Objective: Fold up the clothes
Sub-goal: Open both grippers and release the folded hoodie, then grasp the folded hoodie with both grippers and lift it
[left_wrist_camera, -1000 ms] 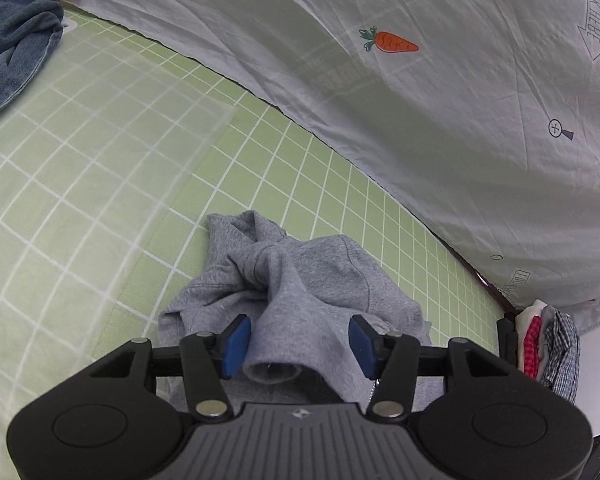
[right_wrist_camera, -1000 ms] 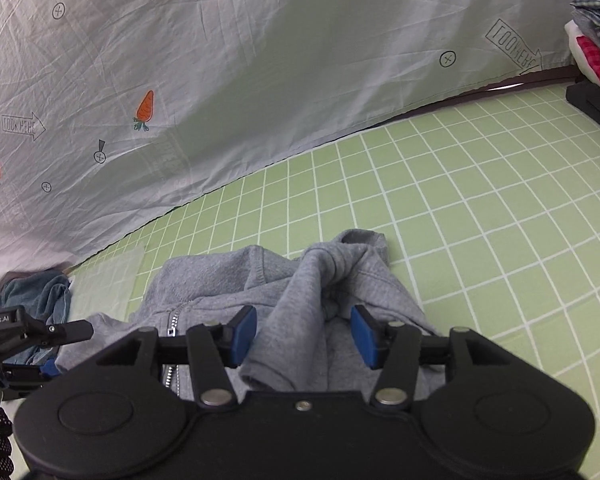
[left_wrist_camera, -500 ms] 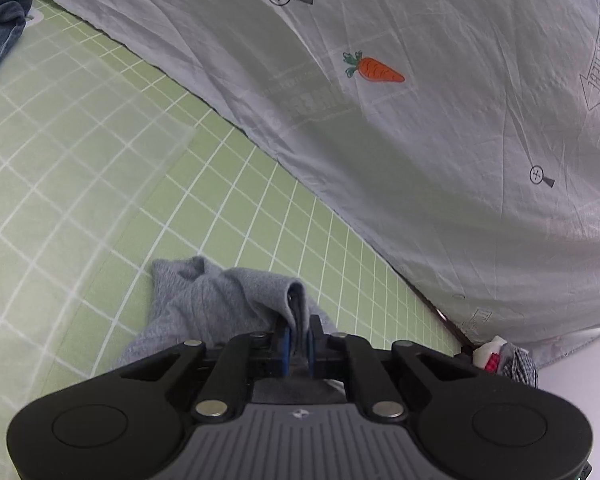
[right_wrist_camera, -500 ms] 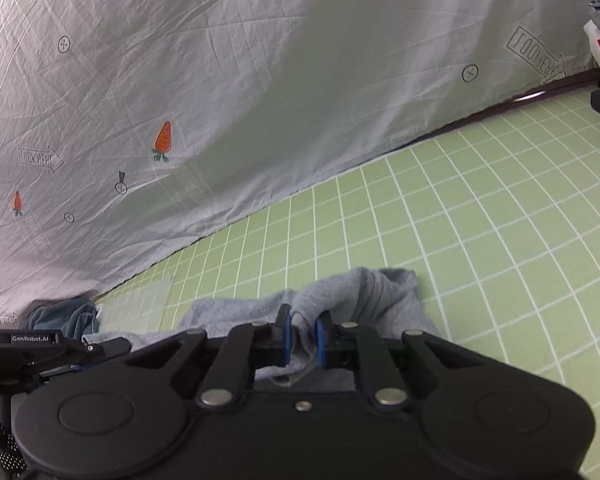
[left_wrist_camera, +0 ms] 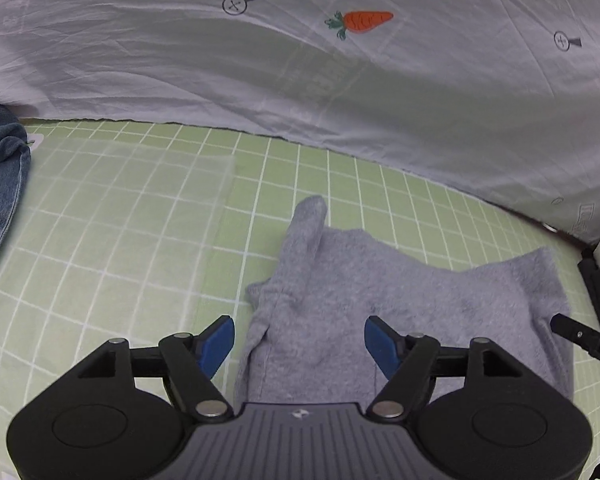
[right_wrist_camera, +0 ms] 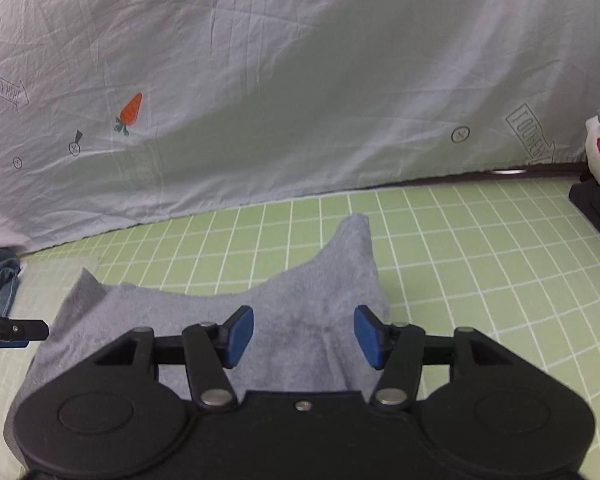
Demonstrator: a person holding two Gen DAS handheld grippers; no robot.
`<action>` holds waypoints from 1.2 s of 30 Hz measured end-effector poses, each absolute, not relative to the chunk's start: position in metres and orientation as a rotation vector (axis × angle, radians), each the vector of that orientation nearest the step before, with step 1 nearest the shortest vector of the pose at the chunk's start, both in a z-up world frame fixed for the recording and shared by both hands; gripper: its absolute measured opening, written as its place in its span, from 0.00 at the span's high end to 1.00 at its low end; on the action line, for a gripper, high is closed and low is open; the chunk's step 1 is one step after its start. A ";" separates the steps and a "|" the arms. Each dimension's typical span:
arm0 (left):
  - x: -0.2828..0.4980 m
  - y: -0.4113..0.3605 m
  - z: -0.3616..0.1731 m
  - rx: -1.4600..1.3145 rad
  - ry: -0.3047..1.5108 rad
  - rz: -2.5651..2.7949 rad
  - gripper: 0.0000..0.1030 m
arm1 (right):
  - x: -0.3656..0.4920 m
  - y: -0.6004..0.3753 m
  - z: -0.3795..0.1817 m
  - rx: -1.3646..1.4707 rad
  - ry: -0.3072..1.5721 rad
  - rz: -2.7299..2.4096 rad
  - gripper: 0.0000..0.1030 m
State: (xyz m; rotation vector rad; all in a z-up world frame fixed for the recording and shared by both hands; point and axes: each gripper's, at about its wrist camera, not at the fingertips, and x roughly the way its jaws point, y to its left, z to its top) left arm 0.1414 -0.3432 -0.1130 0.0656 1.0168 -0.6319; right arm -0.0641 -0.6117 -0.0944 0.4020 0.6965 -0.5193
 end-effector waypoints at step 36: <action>0.100 -0.314 -0.153 -0.420 1.292 -1.002 0.46 | -0.097 -0.586 -0.165 1.072 0.652 -0.182 0.49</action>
